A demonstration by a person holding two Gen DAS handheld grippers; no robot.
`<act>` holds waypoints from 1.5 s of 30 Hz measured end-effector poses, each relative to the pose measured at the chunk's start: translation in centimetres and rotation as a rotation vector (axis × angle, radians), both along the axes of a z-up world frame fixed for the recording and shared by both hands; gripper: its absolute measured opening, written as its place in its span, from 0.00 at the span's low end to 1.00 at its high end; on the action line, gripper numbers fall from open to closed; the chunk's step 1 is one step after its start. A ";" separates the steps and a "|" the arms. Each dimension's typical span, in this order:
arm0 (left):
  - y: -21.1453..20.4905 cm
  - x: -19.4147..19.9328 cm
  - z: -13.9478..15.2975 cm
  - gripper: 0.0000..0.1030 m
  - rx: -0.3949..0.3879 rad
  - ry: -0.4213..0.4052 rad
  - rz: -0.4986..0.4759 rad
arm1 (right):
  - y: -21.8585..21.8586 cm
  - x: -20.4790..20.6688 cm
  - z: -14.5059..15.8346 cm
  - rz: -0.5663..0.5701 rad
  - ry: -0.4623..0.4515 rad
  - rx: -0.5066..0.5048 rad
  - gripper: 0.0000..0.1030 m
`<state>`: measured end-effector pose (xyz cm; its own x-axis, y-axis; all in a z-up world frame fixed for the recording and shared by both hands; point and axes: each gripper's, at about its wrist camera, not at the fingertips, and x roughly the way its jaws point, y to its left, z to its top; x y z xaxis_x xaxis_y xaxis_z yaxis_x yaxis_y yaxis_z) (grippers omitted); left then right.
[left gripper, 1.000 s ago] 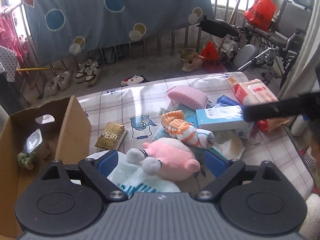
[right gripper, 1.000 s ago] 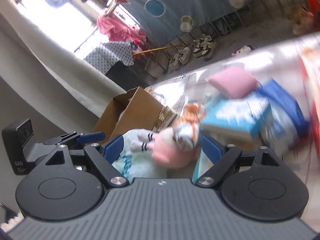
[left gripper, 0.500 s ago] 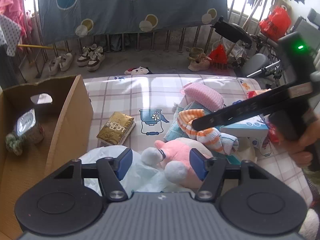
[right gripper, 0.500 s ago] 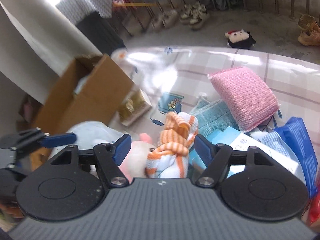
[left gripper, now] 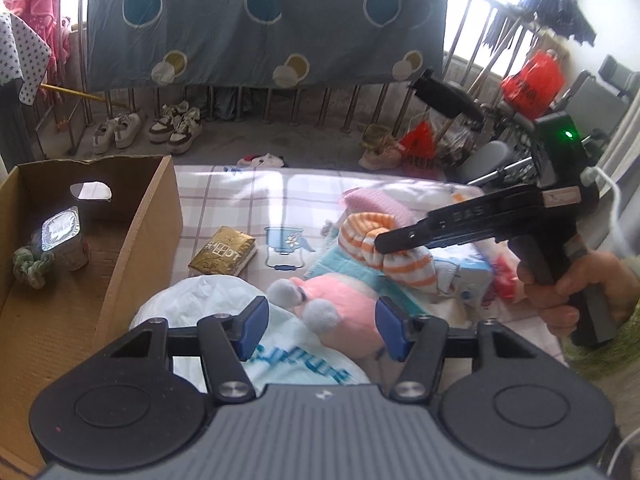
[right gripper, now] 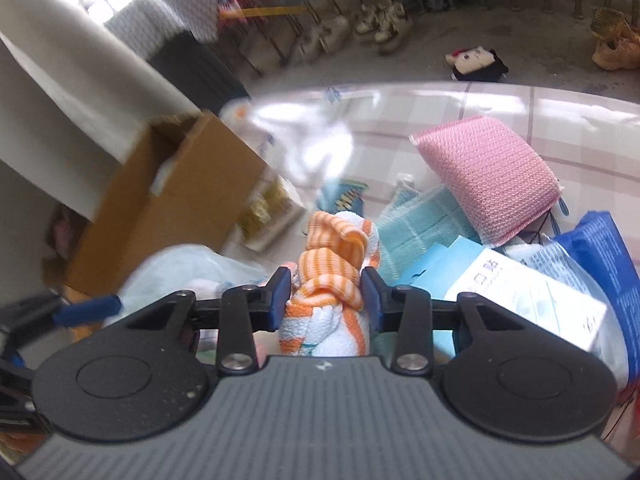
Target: Organize soft objects
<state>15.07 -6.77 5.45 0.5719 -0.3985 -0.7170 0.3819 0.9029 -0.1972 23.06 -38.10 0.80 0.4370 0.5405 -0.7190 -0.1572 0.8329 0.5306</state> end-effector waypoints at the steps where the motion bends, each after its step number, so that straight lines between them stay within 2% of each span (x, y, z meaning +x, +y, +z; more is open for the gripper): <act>1: 0.0 -0.7 0.3 0.58 -0.006 -0.008 -0.006 | -0.6 -1.1 0.6 -0.011 -0.015 0.036 0.36; 6: -0.1 -5.9 1.8 0.58 -0.031 -0.057 -0.039 | -3.1 -8.4 2.0 -0.022 -0.078 0.184 0.36; 11: -0.8 -11.6 1.6 0.60 -0.068 -0.069 -0.131 | -4.0 -15.6 -1.3 -0.048 -0.027 0.268 0.36; 14: -2.0 -13.8 0.1 0.60 -0.072 -0.033 -0.174 | -4.5 -18.4 -4.7 -0.105 0.027 0.283 0.36; 17: -3.7 -14.5 -2.6 0.60 -0.055 0.045 -0.213 | -5.0 -19.8 -7.9 -0.165 0.087 0.299 0.37; 20: -5.1 -14.5 -5.2 0.60 -0.046 0.121 -0.244 | -4.8 -20.7 -9.7 -0.187 0.112 0.325 0.38; 23: -6.1 -13.8 -7.3 0.60 -0.053 0.184 -0.266 | -4.8 -21.1 -10.0 -0.189 0.117 0.342 0.40; 26: -6.9 -12.8 -8.8 0.60 -0.049 0.216 -0.252 | -5.3 -21.3 -9.8 -0.188 0.108 0.383 0.50; 28: -7.4 -12.1 -9.5 0.60 -0.040 0.225 -0.238 | -6.2 -21.2 -8.9 -0.198 0.079 0.389 0.59; 33: -8.9 -10.6 -10.6 0.60 0.023 0.205 -0.184 | -9.8 -20.8 -7.0 -0.261 -0.006 0.428 0.62; 39: -11.1 -9.4 -11.7 0.59 0.108 0.175 -0.166 | -13.1 -17.3 -5.3 -0.383 -0.074 0.504 0.64; 42: -11.4 -8.7 -12.2 0.58 0.111 0.188 -0.157 | -14.1 -14.9 -5.9 -0.472 -0.061 0.531 0.75; 45: -11.4 -8.3 -12.5 0.58 0.115 0.191 -0.147 | -14.3 -12.3 -7.1 -0.511 -0.015 0.544 0.75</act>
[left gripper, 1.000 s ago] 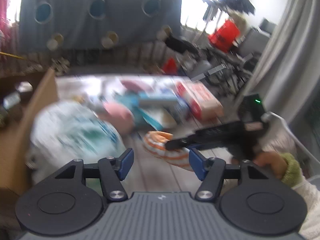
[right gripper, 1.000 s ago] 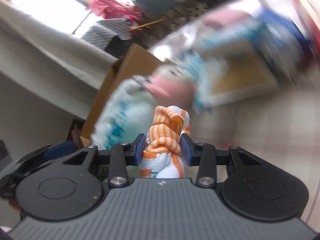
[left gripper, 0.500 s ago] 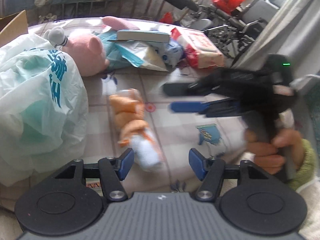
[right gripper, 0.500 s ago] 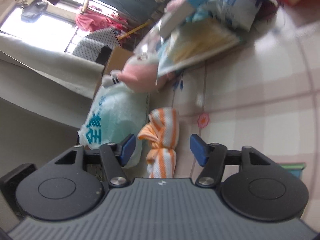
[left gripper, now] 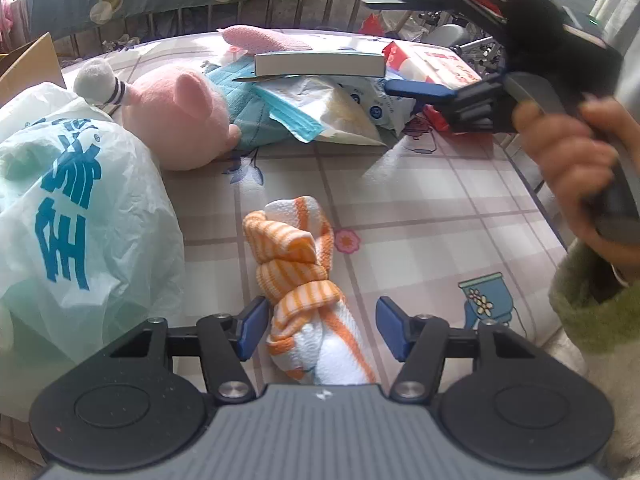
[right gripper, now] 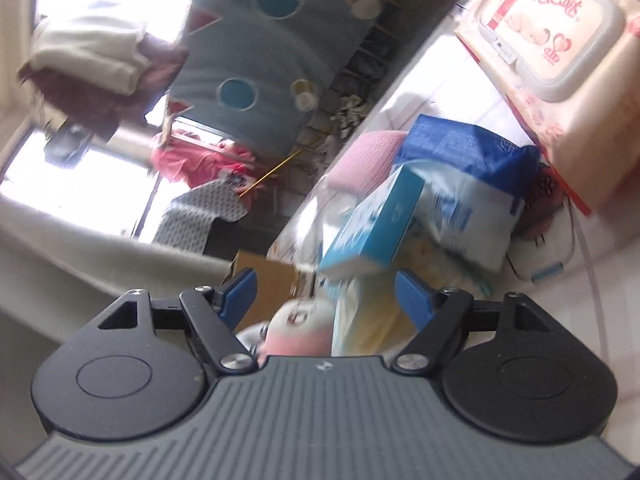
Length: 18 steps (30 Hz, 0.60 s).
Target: Organize soft objects
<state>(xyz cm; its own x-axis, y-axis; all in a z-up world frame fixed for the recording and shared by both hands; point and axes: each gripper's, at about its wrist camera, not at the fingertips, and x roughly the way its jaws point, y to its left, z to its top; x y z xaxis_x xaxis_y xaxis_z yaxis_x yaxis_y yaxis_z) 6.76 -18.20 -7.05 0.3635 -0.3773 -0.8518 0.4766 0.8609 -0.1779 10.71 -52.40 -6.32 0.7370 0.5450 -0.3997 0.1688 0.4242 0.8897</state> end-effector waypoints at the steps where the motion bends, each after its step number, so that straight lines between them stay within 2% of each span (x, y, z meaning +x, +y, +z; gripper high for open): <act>1: 0.0 0.1 -0.1 0.56 0.000 0.001 0.004 | 0.2 0.8 -0.4 -0.006 0.016 -0.002 0.74; 3: 0.1 0.3 -0.3 0.50 0.000 0.003 0.004 | 0.8 1.9 -0.8 -0.018 0.034 -0.023 0.73; 5: 0.1 0.5 -0.5 0.46 0.007 0.008 0.008 | 1.2 2.7 -1.3 -0.027 0.041 -0.025 0.67; 7: 0.2 0.6 -0.7 0.46 0.001 0.011 0.009 | 1.4 3.2 -1.7 -0.035 0.045 -0.029 0.48; 8: 0.3 0.6 -0.7 0.46 -0.001 0.012 0.009 | 1.4 3.2 -2.0 -0.038 0.049 -0.024 0.42; 9: 0.3 0.6 -0.7 0.46 -0.001 0.013 0.008 | 1.4 3.2 -2.2 -0.040 0.052 -0.015 0.30; 12: 0.4 0.6 -0.7 0.46 -0.001 0.012 0.007 | 1.0 2.4 -2.4 -0.054 0.049 0.012 0.26; 18: 0.6 0.6 -0.7 0.45 -0.008 0.007 0.024 | -1.1 -3.9 -0.5 -0.076 -0.010 0.047 0.24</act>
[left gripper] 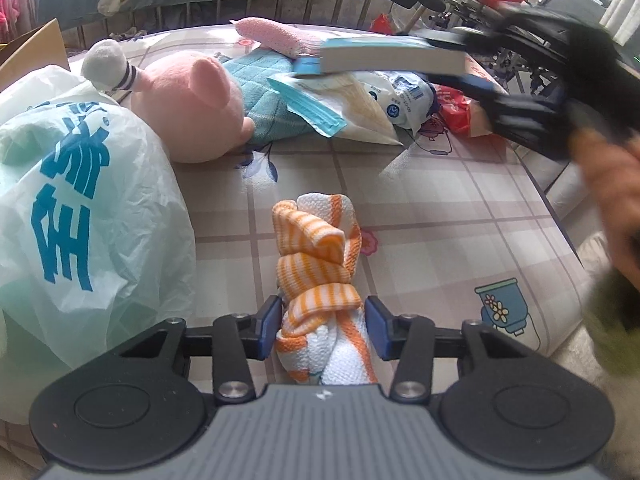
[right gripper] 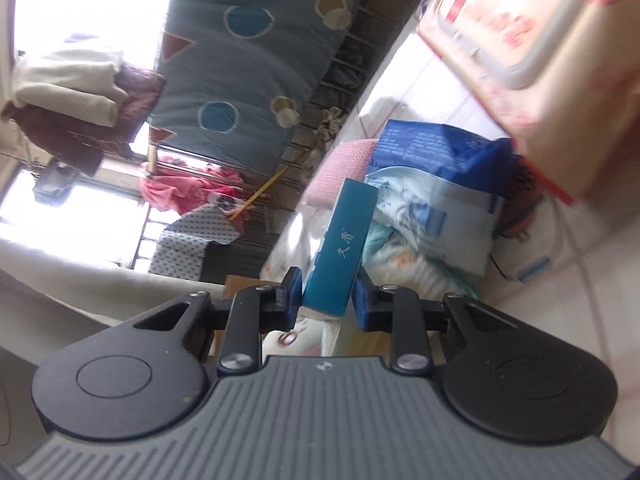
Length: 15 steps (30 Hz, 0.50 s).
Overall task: Organize soft objects
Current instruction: 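Grasp the blue bandage box with the right tool while the left tool holds the towel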
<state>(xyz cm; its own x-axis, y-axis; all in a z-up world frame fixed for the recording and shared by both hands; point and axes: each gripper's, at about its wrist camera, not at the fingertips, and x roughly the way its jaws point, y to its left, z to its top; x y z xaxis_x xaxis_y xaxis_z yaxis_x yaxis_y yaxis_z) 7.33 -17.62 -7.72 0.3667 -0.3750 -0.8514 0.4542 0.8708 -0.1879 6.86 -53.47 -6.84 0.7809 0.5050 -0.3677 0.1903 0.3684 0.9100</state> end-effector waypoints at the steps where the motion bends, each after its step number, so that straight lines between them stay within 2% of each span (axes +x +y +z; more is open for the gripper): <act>1: 0.0 -0.1 0.0 0.45 0.001 -0.003 0.001 | -0.4 -1.5 0.4 -0.005 -0.009 0.003 0.24; 5: -0.4 -0.5 -0.1 0.44 0.011 -0.016 0.006 | -1.7 -7.8 0.7 -0.038 -0.017 0.015 0.24; 10: -0.7 -1.1 0.0 0.44 0.015 -0.012 0.013 | -1.1 -13.7 -1.6 -0.086 0.048 -0.005 0.24; 14: -0.8 -1.2 0.1 0.44 0.021 -0.009 0.024 | 0.4 -15.8 -3.9 -0.026 0.138 -0.045 0.25; 15: -0.8 -1.1 0.0 0.44 0.021 -0.006 0.027 | 0.7 -16.1 -4.1 0.007 0.159 -0.056 0.28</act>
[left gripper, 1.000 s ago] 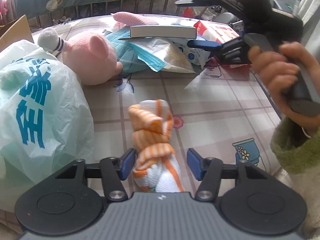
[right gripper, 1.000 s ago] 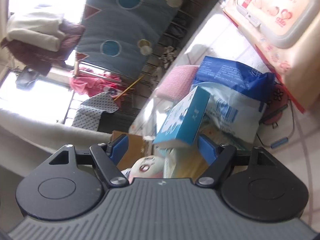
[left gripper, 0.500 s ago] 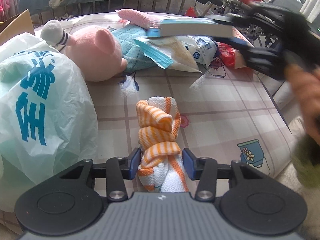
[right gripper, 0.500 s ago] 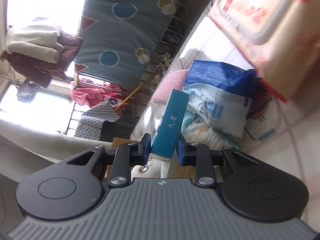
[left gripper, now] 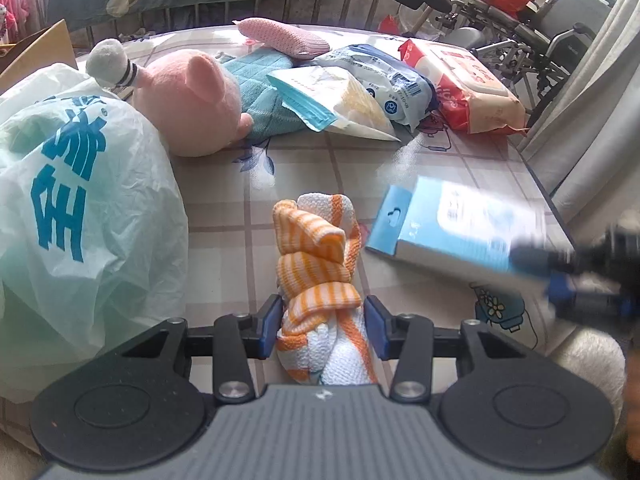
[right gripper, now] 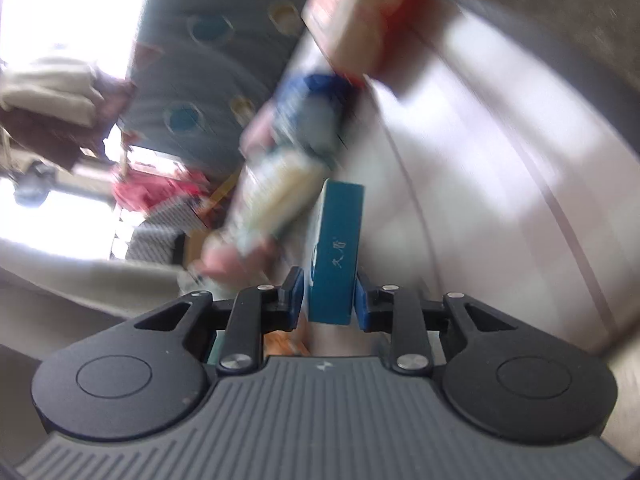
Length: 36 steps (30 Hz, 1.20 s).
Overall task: Organize soft objects
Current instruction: 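Grasp the blue bandage box with the right tool while the left tool holds the towel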
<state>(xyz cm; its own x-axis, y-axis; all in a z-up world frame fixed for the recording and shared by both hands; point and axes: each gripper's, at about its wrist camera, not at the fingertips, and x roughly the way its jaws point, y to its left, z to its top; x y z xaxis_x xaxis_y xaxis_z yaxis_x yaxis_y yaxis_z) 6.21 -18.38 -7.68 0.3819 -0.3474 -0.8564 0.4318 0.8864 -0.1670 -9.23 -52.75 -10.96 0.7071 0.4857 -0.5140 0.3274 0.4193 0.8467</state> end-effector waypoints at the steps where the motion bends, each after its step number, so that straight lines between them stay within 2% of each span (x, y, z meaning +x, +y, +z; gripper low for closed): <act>1: 0.1 0.0 0.0 0.44 -0.001 0.002 0.002 | 0.4 -0.2 -0.1 0.040 0.027 -0.016 0.37; 3: 0.2 0.0 0.0 0.44 -0.003 0.004 0.003 | 0.8 -0.7 0.6 0.125 0.036 -0.030 0.50; 4: 0.2 0.0 0.0 0.44 -0.003 0.005 0.002 | 1.1 -1.1 1.3 0.172 0.034 -0.054 0.64; 6: 0.2 0.1 0.0 0.44 -0.006 0.008 0.004 | 1.2 -1.0 3.3 0.255 0.014 -0.161 0.87; 9: 0.2 0.2 0.0 0.44 -0.007 0.011 0.004 | 1.5 0.1 6.4 0.339 -0.028 -0.354 0.89; 11: 0.3 0.2 0.0 0.44 -0.008 0.014 0.004 | 1.7 1.2 7.3 0.400 -0.075 -0.418 0.90; 13: 0.4 0.2 0.0 0.44 -0.008 0.017 0.003 | 2.5 3.1 7.5 0.480 -0.075 -0.501 0.98; 17: 0.6 0.3 0.0 0.44 -0.006 0.022 -0.004 | 5.5 6.7 6.5 0.656 -0.055 -0.703 0.99; 24: 0.4 0.4 0.1 0.45 0.003 0.030 -0.013 | 8.4 10.1 4.4 0.798 -0.028 -0.782 0.97; 27: 0.3 0.6 0.0 0.49 0.002 0.035 -0.011 | 9.4 10.0 4.1 0.824 -0.030 -0.837 0.96; 31: 0.3 1.1 -0.3 0.54 -0.005 0.064 0.003 | 10.0 9.5 4.2 0.816 -0.020 -0.942 0.79; 34: 0.2 1.2 -0.4 0.53 0.002 0.061 0.011 | 10.1 9.6 4.2 0.791 -0.021 -0.979 0.72; 36: 0.0 1.2 -0.4 0.49 0.011 0.054 0.013 | 9.9 9.6 4.2 0.768 -0.021 -0.973 0.72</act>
